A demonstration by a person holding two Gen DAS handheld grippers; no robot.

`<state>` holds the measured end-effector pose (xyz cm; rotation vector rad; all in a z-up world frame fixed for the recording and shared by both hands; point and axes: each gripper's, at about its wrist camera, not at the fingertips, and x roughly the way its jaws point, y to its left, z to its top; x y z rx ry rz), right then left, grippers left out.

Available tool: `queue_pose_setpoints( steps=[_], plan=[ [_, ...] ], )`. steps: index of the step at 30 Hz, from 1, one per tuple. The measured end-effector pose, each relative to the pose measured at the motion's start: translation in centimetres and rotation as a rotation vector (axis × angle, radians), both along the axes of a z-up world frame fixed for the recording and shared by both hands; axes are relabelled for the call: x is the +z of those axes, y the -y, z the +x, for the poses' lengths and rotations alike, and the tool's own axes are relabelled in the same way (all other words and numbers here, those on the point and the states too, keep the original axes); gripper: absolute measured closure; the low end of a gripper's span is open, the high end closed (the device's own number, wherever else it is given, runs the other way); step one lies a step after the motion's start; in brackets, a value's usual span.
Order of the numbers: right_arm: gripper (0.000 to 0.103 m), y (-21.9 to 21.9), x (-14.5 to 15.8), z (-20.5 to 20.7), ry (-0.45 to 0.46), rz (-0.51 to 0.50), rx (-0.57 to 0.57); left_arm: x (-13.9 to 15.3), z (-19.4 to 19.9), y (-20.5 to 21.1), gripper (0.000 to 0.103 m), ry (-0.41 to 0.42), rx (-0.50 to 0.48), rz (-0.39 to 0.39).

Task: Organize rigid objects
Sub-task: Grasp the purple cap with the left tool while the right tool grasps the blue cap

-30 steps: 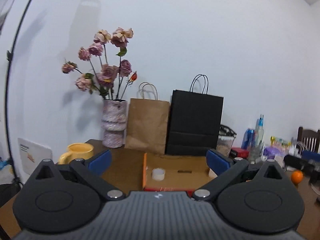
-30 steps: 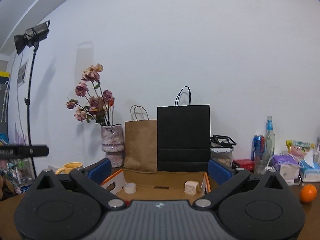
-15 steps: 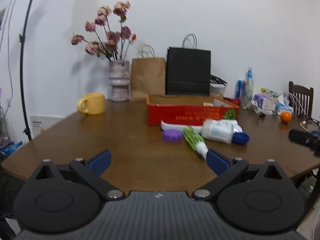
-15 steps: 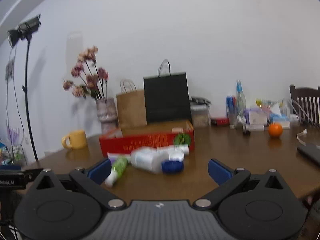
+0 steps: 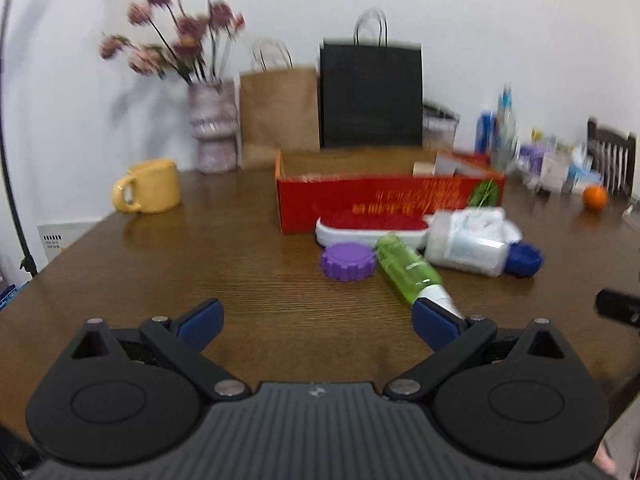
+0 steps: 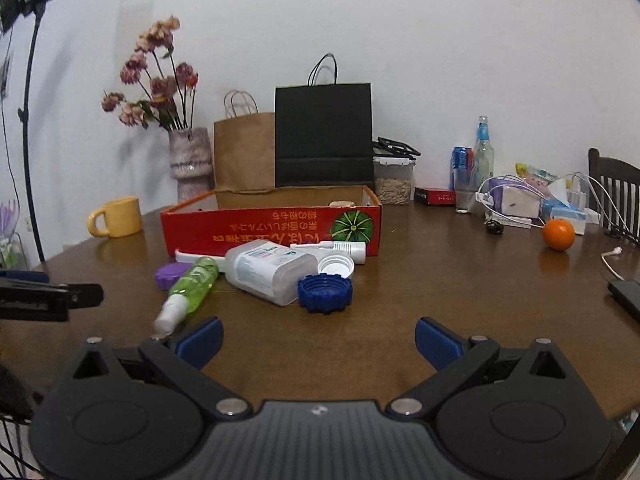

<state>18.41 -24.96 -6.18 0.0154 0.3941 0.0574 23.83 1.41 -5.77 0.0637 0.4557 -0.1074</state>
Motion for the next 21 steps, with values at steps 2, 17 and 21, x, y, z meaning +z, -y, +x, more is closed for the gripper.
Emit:
queue_pose_setpoints(
  steps=[2, 17, 21],
  plan=[
    [0.002, -0.1, 0.0, 1.8, -0.016, -0.021, -0.006, -0.4, 2.4, 0.2, 0.006, -0.043, -0.021, 0.008],
    [0.033, -1.1, -1.6, 14.6, -0.218, -0.048, 0.032, -2.0, 15.0, 1.9, 0.031, -0.221, -0.155, 0.024],
    [0.042, -0.9, -1.8, 15.3, -0.25, -0.047, 0.028, -1.9, 15.3, 2.1, 0.049, -0.199, -0.164, 0.021]
  ],
)
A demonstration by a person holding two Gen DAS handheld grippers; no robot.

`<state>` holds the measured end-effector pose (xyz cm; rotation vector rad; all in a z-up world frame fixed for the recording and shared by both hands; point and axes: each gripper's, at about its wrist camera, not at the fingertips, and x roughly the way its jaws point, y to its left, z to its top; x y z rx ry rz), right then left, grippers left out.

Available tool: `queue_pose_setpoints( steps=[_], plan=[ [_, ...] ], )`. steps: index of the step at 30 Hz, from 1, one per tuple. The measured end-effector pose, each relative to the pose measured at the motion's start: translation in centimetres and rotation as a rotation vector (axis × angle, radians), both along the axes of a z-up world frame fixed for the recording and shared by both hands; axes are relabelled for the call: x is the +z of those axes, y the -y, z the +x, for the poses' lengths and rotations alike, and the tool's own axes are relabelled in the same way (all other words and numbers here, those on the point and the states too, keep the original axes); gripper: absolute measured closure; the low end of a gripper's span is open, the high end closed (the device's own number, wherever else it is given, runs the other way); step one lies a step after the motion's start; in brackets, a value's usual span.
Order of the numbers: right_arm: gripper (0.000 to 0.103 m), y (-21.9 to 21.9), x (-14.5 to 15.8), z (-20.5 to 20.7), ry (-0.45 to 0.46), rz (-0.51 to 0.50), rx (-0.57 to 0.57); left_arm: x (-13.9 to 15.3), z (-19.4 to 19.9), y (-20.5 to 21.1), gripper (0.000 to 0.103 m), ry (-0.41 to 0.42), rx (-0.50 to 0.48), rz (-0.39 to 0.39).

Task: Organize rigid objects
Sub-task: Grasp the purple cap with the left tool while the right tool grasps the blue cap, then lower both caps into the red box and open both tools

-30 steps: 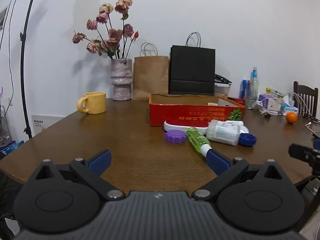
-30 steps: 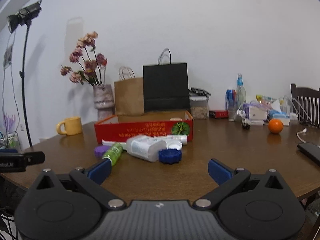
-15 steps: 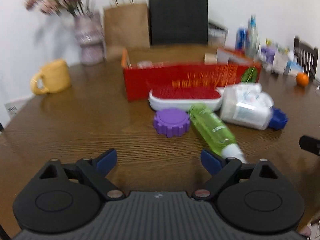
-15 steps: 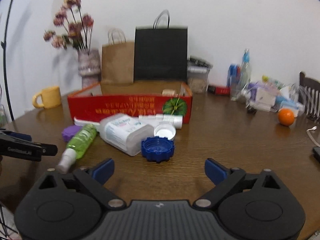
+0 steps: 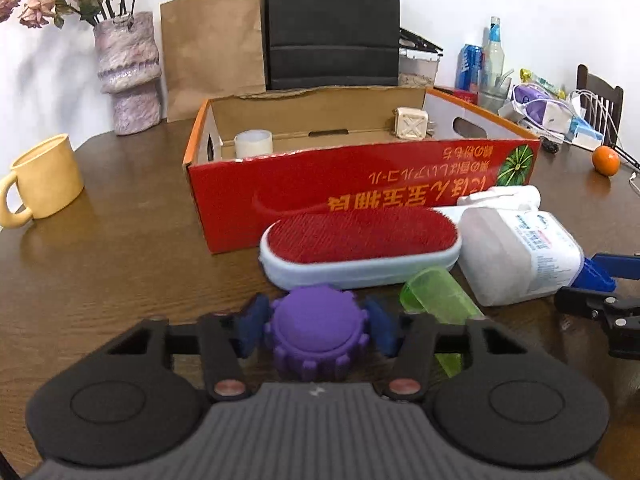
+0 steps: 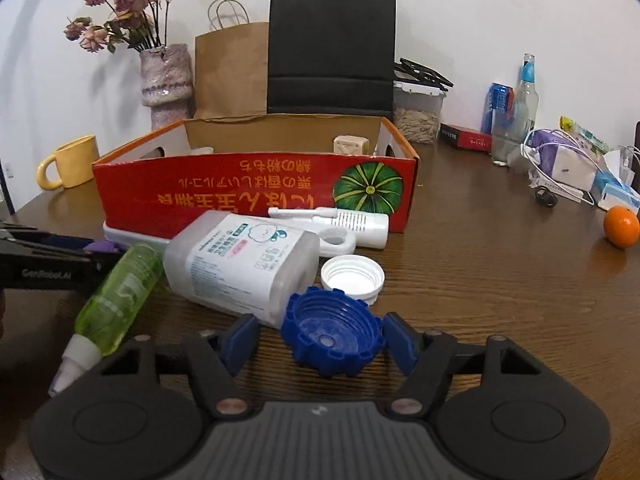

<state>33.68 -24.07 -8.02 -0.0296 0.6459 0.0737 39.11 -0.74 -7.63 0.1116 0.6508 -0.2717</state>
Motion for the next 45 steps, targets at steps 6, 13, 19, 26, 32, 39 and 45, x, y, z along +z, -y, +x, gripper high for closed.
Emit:
queue_pose_setpoints(
  steps=[6, 13, 19, 26, 32, 39, 45],
  plan=[
    [0.05, 0.8, 0.1, -0.2, 0.005, 0.002, -0.022, 0.1, -0.5, 0.0, 0.049, 0.004, 0.02, -0.006],
    [0.05, 1.8, 1.5, -3.7, 0.085, 0.05, -0.038, 1.6, -4.6, -1.9, 0.049, 0.043, 0.112, -0.06],
    [0.05, 1.5, 4.3, -8.9, 0.23, 0.051, -0.017, 3.7, -11.3, -2.8, 0.049, 0.17, 0.186, -0.086],
    [0.05, -0.4, 7.5, -15.5, 0.404, 0.024, 0.032, 7.2, -21.0, -1.9, 0.049, 0.387, 0.239, -0.084],
    [0.05, -2.7, 8.3, -21.4, 0.553, -0.049, 0.079, 8.8, -27.6, -2.3, 0.049, 0.5, 0.299, -0.129],
    [0.05, -2.9, 9.3, -24.6, 0.586, -0.025, 0.091, 10.1, -30.3, -2.6, 0.049, 0.554, 0.308, -0.139],
    [0.05, -2.4, 8.9, -23.8, 0.556, 0.008, 0.095, 9.8, -29.1, -2.2, 0.049, 0.542, 0.289, -0.125]
  ],
)
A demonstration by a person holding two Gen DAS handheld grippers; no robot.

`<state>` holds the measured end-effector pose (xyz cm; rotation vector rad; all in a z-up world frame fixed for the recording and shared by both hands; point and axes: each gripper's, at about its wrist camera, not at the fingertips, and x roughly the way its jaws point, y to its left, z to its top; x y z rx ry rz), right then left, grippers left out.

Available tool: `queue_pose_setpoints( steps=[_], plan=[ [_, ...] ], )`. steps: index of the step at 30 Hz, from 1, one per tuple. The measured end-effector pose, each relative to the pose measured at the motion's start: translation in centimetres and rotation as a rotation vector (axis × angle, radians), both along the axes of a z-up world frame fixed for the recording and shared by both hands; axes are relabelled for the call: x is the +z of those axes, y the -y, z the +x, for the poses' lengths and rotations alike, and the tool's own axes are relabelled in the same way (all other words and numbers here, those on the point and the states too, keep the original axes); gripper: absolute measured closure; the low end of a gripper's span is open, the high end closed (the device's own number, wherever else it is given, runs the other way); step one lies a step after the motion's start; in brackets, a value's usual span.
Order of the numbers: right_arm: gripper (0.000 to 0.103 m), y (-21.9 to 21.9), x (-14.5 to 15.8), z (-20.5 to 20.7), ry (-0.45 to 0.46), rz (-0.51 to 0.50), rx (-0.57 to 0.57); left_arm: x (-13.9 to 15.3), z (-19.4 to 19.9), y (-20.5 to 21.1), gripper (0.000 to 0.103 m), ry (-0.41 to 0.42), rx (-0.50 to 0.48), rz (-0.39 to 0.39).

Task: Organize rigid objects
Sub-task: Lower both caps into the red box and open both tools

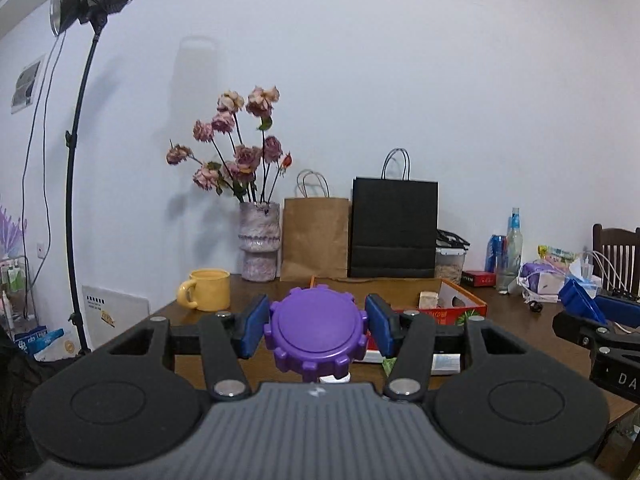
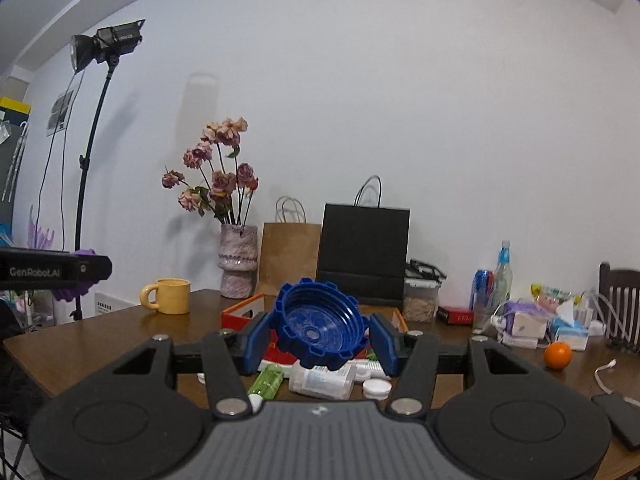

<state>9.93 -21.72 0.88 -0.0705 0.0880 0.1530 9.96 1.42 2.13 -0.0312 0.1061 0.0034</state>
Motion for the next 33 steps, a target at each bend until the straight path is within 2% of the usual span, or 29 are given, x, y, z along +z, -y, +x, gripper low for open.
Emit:
queue_pose_setpoints(
  steps=[6, 10, 14, 19, 23, 25, 27, 30, 33],
  plan=[
    [0.05, 0.5, -0.7, 4.2, -0.065, 0.009, 0.01, -0.5, 4.8, 0.3, 0.049, -0.058, -0.039, -0.012],
    [0.05, 1.0, 0.7, 9.7, -0.078, -0.02, 0.037, 0.8, 11.0, 0.5, 0.049, -0.097, -0.109, -0.036],
    [0.05, 1.5, 2.4, 17.8, -0.109, -0.088, 0.098, 2.5, 20.1, 1.3, 0.049, -0.133, -0.176, -0.028],
    [0.05, 2.3, 3.7, 29.6, -0.222, -0.112, 0.141, 2.6, 33.2, 2.7, 0.049, -0.292, -0.215, -0.033],
    [0.05, 1.6, 3.9, 38.9, -0.289, -0.16, 0.12, 1.2, 41.8, 4.1, 0.049, -0.413, -0.223, -0.043],
    [0.05, 0.5, 3.2, 43.6, -0.362, -0.218, 0.143, 0.2, 45.5, 4.8, 0.049, -0.47, -0.217, -0.027],
    [0.05, -0.1, 2.2, 47.9, -0.46, -0.217, 0.168, -1.2, 49.3, 5.5, 0.049, -0.573, -0.244, -0.028],
    [0.049, -0.9, -0.4, 54.1, -0.652, -0.214, 0.194, -3.3, 53.7, 6.3, 0.049, -0.694, -0.214, 0.0],
    [0.049, -1.7, -3.3, 57.6, -0.74, -0.275, 0.166, -5.0, 56.9, 7.4, 0.049, -0.763, -0.183, 0.06]
  ],
)
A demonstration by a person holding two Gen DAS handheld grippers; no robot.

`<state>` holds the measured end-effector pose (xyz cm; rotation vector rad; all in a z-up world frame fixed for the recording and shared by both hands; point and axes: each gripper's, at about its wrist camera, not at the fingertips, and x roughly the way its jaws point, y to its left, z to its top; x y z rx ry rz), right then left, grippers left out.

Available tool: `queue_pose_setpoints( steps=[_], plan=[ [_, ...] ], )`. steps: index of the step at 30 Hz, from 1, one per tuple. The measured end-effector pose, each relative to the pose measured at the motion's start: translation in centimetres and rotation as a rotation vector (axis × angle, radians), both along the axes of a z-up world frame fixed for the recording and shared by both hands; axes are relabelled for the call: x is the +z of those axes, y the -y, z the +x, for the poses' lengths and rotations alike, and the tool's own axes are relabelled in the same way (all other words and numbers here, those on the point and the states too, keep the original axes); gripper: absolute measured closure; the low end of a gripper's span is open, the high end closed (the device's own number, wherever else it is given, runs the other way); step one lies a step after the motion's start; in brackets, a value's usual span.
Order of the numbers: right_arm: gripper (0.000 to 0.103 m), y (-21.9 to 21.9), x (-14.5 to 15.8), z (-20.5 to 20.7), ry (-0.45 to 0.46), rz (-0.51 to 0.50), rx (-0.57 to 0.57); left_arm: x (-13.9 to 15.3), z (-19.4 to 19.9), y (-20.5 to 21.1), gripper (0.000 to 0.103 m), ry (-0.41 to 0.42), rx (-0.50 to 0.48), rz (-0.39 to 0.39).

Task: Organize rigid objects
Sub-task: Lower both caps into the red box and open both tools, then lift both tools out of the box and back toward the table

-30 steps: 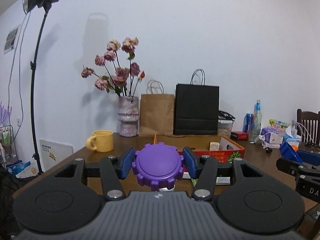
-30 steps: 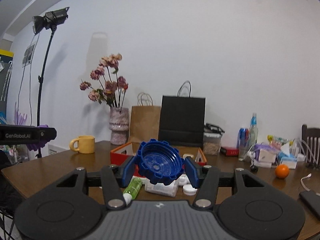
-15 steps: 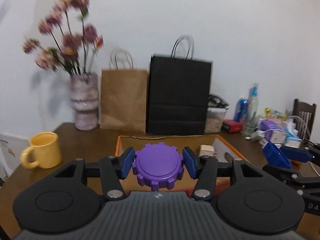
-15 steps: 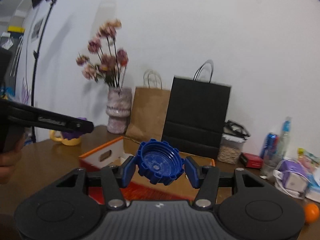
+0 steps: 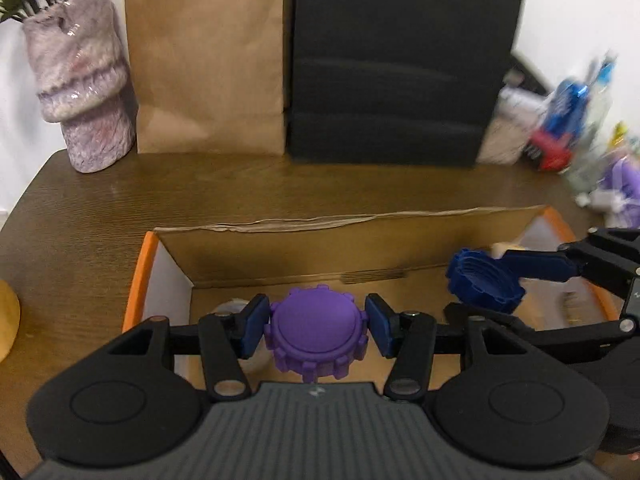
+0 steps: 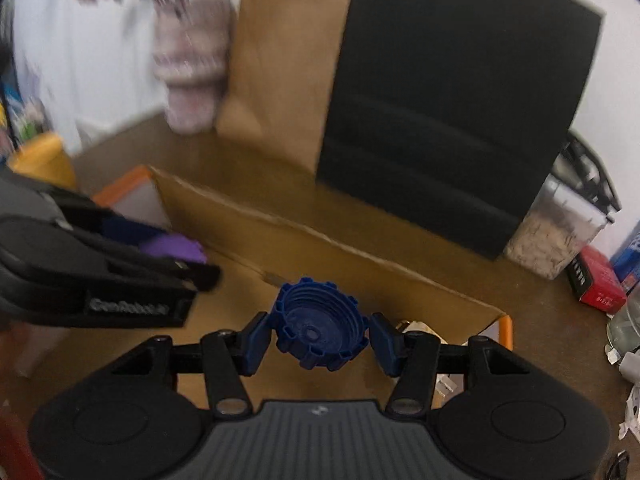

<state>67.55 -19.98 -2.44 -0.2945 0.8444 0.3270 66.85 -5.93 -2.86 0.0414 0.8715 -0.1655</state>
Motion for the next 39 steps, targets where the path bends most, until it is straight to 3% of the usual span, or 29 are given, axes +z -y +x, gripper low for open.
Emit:
queue_pose_setpoints(
  steps=[3, 5, 9, 13, 17, 22, 27, 34, 36, 39],
  plan=[
    [0.049, -0.5, -1.8, 1.5, -0.043, -0.055, -0.006, -1.1, 2.0, 0.4, 0.041, -0.067, -0.021, 0.036],
    [0.048, -0.8, -2.4, 2.0, -0.067, -0.064, 0.001, -1.1, 2.4, 0.7, 0.028, -0.056, -0.035, 0.058],
    [0.037, -1.3, -2.4, 2.6, -0.086, -0.099, 0.003, -0.6, 2.7, 0.5, 0.027, -0.088, -0.017, 0.044],
    [0.026, -1.4, -0.4, 1.5, -0.071, -0.095, -0.002, 1.5, 1.6, 0.4, 0.024, -0.088, -0.016, 0.048],
    [0.022, -0.8, 2.4, 0.0, -0.07, -0.093, -0.013, 3.8, 0.0, -1.2, 0.014, -0.128, 0.021, 0.023],
    [0.018, 0.0, 5.7, -3.7, -0.048, -0.102, -0.054, 6.8, -3.4, -2.3, 0.014, -0.175, 0.053, 0.02],
    [0.011, 0.6, 9.0, -8.4, 0.015, -0.055, -0.087, 10.6, -9.1, -3.2, 0.007, -0.061, 0.068, 0.025],
    [0.01, 1.4, 12.2, -15.9, 0.148, 0.006, -0.139, 13.9, -17.0, -4.0, 0.005, 0.14, 0.107, 0.022],
    [0.009, 1.9, 12.9, -18.0, 0.227, 0.064, -0.16, 14.2, -19.2, -4.3, 0.002, 0.207, 0.109, 0.01],
    [0.004, 2.7, 13.7, -21.9, 0.385, 0.137, -0.199, 13.9, -23.1, -4.5, 0.0, 0.37, 0.101, 0.002]
  ],
)
